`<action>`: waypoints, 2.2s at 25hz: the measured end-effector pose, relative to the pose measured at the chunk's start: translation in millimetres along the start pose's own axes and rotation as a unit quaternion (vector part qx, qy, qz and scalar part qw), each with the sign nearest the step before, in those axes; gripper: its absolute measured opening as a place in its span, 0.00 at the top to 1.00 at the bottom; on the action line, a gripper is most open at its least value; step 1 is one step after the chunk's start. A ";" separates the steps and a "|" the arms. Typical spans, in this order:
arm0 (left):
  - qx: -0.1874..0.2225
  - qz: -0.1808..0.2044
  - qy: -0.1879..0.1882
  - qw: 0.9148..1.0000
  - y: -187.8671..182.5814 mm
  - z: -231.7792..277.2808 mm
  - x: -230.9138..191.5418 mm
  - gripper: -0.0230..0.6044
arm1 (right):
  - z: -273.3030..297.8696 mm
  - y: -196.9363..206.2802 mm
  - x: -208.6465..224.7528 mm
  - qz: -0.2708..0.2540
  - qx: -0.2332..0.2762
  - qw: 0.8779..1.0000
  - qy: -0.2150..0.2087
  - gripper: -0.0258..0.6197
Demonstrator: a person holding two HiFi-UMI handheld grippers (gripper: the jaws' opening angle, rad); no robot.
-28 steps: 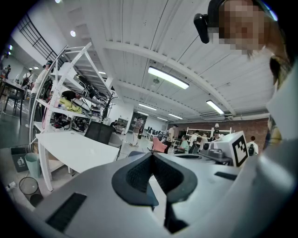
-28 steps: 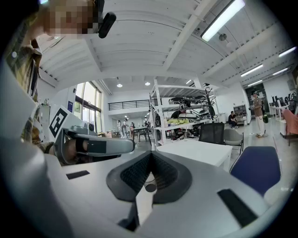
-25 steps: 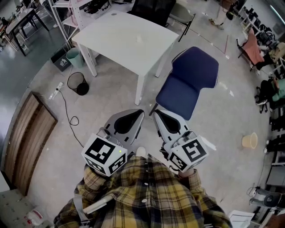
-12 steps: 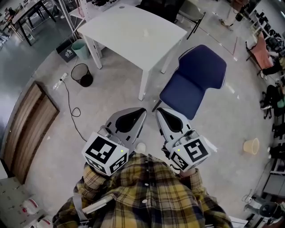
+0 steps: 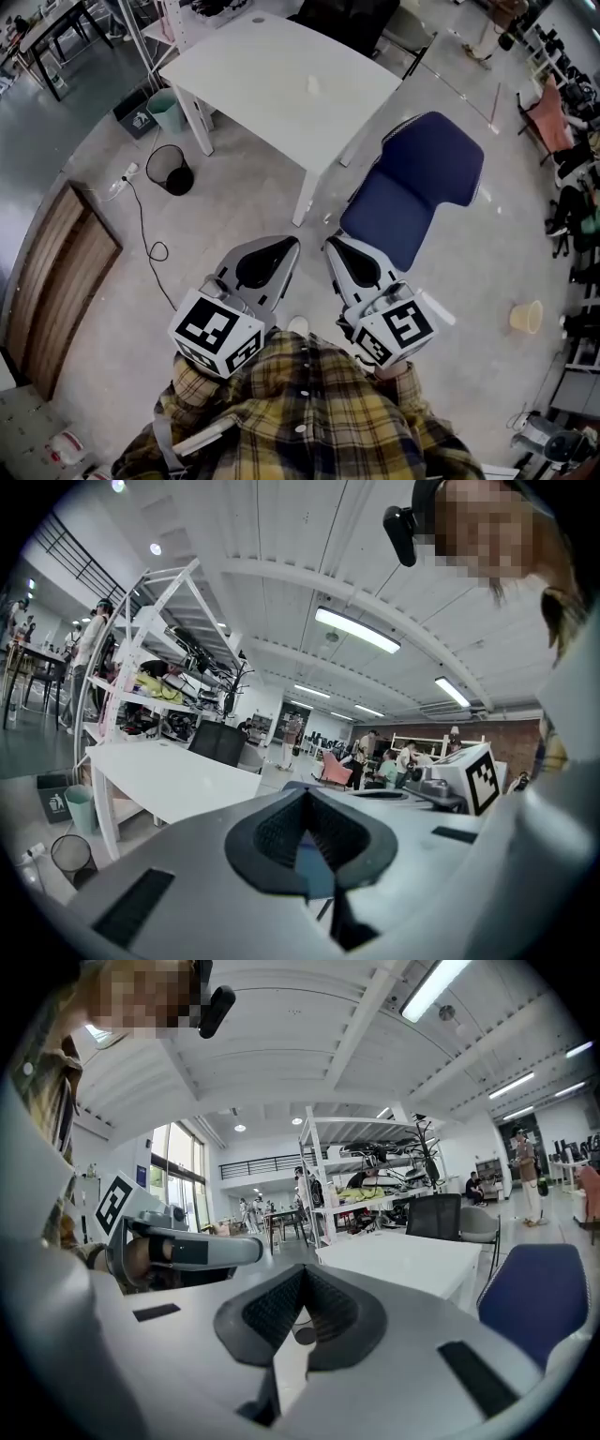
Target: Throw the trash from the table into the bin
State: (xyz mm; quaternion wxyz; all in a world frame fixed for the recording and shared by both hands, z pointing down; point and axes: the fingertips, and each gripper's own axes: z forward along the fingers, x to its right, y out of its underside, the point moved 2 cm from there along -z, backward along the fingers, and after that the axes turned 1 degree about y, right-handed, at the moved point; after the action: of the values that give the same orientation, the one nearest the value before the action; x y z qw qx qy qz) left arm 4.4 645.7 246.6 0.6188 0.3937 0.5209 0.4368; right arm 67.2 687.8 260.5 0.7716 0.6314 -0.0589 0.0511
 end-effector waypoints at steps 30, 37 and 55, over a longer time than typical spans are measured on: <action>-0.028 0.009 0.023 0.999 -83.6 70.4 -320.3 0.95 | 316.4 -43.1 88.3 0.013 -0.027 0.997 0.077 0.96; -0.034 0.015 0.044 0.998 -119.9 149.1 -376.0 0.95 | 383.5 -69.0 164.4 0.014 -0.030 0.995 0.095 0.96; -0.049 0.025 0.113 0.992 -180.0 304.2 -433.0 0.95 | 437.5 -114.1 311.9 0.029 -0.037 0.985 0.169 0.96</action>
State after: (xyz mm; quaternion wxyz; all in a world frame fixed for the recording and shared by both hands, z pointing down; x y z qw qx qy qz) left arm 295.8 168.7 252.0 0.5637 0.3235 0.5555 0.5187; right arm 381.3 237.7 284.1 0.7917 0.5824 0.0519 0.1769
